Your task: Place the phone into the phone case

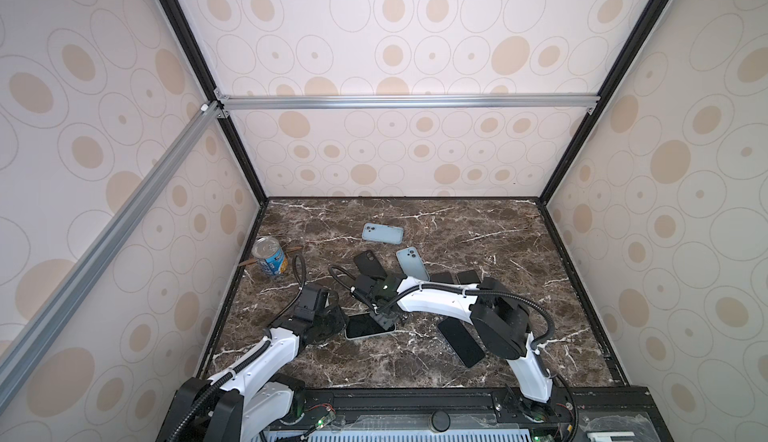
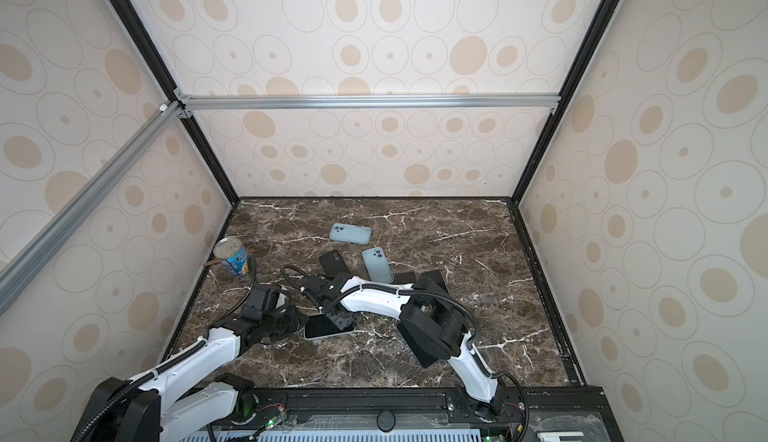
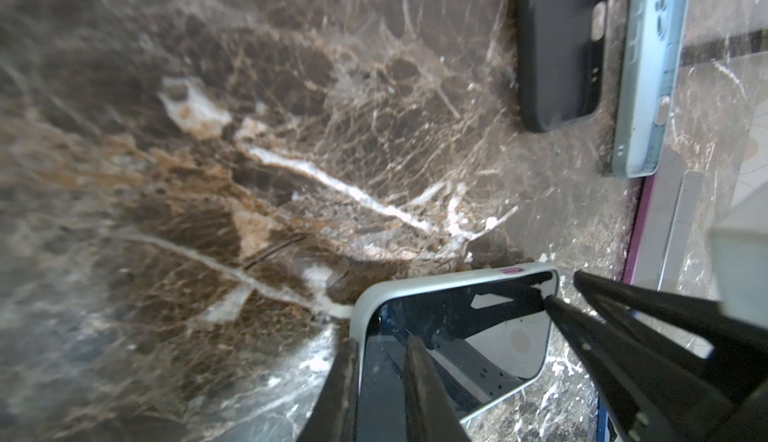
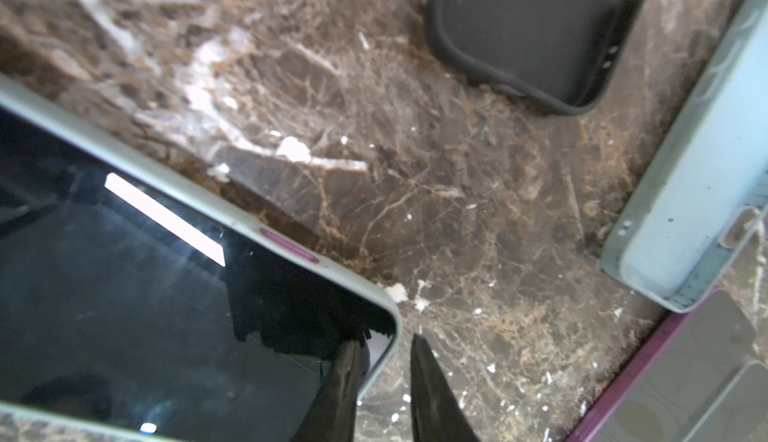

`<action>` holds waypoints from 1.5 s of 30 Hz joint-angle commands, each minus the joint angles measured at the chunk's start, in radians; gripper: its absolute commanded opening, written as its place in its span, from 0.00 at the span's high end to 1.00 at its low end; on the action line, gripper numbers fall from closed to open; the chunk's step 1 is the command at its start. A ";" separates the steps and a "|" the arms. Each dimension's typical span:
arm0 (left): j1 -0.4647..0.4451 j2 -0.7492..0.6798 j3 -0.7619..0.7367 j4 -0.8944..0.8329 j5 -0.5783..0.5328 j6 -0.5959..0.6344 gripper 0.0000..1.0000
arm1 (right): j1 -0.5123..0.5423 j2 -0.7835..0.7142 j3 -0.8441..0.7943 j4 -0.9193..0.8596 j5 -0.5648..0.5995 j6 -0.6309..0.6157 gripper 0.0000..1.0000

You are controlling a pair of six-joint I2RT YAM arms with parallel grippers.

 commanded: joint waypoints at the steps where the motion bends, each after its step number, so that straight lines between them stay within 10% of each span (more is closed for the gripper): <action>1: 0.005 -0.030 0.054 -0.039 -0.043 0.013 0.79 | -0.025 -0.043 -0.005 -0.011 -0.061 -0.015 0.75; 6: 0.009 -0.089 0.107 -0.112 -0.116 0.052 0.78 | -0.083 -0.202 -0.087 0.117 -0.172 -0.075 0.69; 14: 0.010 -0.194 0.249 -0.194 -0.213 0.194 0.69 | -0.104 -0.316 -0.150 0.208 -0.399 -0.398 0.29; 17: 0.010 -0.221 0.303 -0.234 -0.224 0.240 0.62 | -0.103 -0.311 -0.145 0.196 -0.461 -0.491 0.00; 27: 0.010 -0.280 0.378 -0.377 -0.283 0.238 0.49 | -0.104 -0.208 -0.115 0.131 -0.607 -0.744 0.00; 45: 0.011 -0.356 0.293 -0.389 -0.271 0.199 0.36 | -0.065 0.003 0.040 0.041 -0.534 -0.831 0.01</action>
